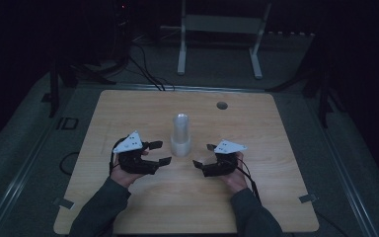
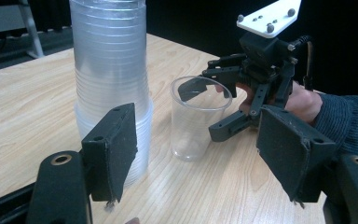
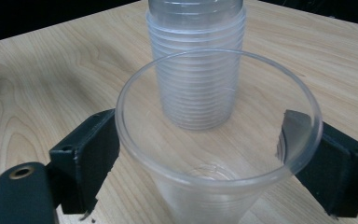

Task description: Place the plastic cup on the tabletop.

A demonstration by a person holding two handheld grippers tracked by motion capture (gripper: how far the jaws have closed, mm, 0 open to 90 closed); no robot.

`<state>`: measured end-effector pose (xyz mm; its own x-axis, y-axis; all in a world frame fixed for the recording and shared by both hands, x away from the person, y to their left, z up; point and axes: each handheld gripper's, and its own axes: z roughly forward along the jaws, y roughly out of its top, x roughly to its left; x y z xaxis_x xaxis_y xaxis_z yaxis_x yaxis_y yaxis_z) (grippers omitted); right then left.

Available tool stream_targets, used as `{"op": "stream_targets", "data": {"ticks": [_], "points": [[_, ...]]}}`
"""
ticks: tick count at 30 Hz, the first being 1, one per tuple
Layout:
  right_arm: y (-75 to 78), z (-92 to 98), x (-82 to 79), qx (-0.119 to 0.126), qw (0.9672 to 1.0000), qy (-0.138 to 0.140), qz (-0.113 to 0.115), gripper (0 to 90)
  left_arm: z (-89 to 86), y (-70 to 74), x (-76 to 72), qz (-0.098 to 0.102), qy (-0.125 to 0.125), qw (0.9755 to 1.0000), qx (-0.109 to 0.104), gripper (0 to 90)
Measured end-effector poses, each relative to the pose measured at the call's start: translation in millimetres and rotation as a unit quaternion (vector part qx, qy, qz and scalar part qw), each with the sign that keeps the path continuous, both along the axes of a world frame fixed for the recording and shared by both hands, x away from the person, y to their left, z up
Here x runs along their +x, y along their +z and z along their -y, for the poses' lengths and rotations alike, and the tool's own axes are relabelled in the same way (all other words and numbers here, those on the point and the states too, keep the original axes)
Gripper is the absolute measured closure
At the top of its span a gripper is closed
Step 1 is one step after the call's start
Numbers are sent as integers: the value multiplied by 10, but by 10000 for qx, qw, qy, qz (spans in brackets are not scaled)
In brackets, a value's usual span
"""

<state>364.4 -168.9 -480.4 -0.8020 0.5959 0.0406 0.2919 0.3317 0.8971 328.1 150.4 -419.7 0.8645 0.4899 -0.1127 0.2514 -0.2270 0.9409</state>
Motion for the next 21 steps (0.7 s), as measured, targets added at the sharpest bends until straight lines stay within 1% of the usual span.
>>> {"op": "stream_targets", "data": {"ticks": [6, 14, 21], "points": [[14, 21, -22, -44, 10000, -52, 41, 122, -7, 1, 1, 3, 11, 10000, -3, 290], [5, 114, -62, -20, 9999, -131, 5, 120, -8, 1, 5, -5, 14, 10000, -1, 287], [10, 140, -80, -36, 10000, -89, -25, 120, -15, 5, 7, 13, 38, 10000, -14, 286]]}}
